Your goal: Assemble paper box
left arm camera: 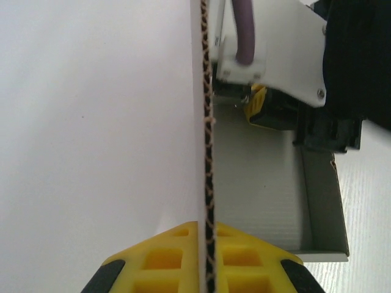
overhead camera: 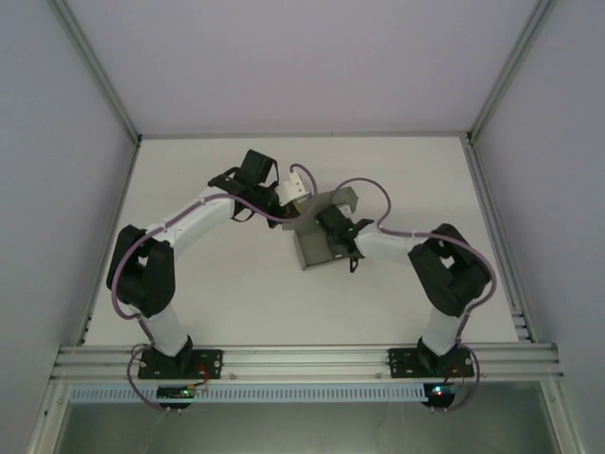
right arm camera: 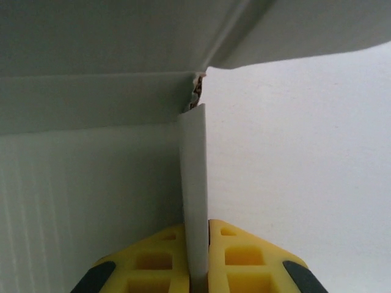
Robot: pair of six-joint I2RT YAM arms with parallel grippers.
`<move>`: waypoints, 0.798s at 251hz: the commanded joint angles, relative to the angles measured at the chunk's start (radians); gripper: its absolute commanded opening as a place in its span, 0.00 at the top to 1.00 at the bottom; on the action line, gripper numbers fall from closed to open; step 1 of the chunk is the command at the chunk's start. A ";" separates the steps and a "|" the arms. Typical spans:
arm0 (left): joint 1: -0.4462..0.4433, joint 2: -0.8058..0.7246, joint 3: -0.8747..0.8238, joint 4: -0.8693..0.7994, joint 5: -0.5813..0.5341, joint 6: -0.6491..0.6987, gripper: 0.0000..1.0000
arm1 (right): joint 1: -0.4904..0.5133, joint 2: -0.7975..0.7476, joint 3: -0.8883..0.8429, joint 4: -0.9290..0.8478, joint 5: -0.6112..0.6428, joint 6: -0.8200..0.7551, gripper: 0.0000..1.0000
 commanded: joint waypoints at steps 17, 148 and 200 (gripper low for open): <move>0.007 0.001 0.046 -0.030 0.012 -0.012 1.00 | 0.009 0.177 0.111 -0.352 0.303 0.155 1.00; 0.009 -0.011 0.026 -0.032 -0.002 0.010 1.00 | -0.080 -0.083 -0.067 -0.073 -0.294 -0.021 0.66; 0.008 -0.034 0.005 0.007 0.002 0.005 1.00 | -0.102 -0.075 -0.078 -0.082 -0.420 -0.041 0.72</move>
